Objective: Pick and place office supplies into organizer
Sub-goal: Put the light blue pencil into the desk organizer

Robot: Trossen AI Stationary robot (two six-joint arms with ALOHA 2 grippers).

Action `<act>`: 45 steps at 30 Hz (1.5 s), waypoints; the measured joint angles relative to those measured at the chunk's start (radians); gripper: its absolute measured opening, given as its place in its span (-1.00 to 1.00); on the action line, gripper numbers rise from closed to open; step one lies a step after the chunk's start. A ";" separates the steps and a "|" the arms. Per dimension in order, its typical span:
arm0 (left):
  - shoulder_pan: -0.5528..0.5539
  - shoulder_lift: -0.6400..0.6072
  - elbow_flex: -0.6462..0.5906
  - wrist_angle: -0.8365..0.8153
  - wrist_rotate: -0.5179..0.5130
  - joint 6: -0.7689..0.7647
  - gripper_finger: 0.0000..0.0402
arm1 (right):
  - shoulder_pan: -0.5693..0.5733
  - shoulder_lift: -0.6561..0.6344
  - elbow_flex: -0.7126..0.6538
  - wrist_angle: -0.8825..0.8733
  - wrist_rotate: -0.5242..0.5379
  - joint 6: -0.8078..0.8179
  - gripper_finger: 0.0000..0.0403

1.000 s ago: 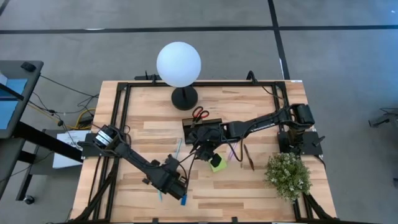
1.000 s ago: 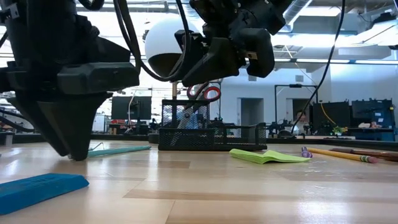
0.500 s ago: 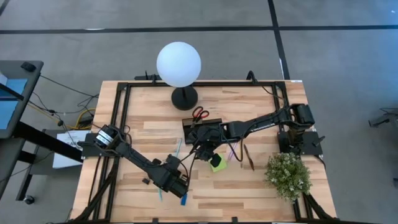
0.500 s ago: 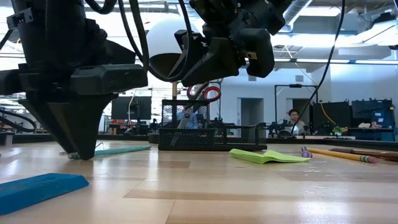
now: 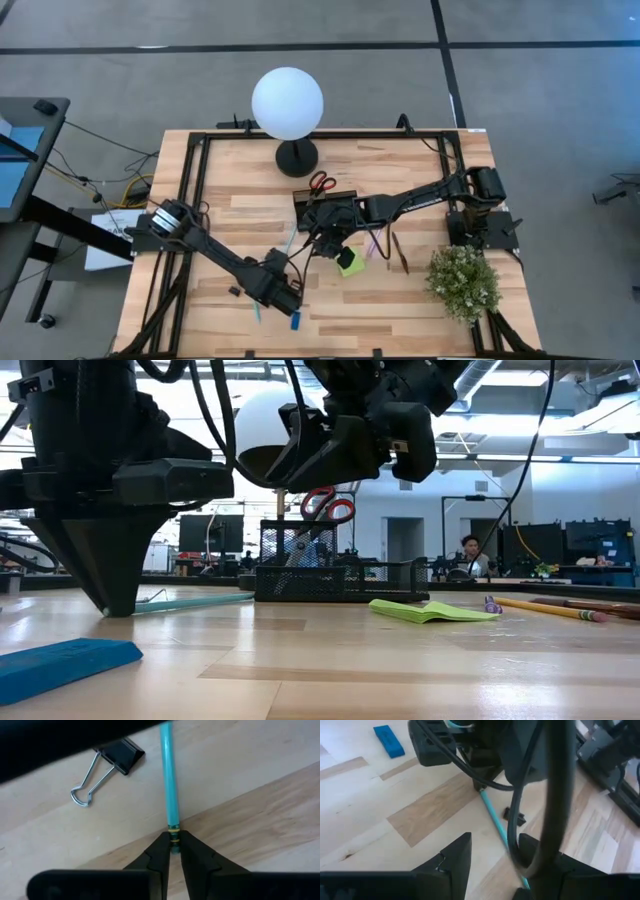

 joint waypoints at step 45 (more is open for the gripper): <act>-0.065 0.010 0.079 0.006 0.150 0.276 -0.85 | -0.131 0.277 0.008 0.359 -0.430 0.100 -0.21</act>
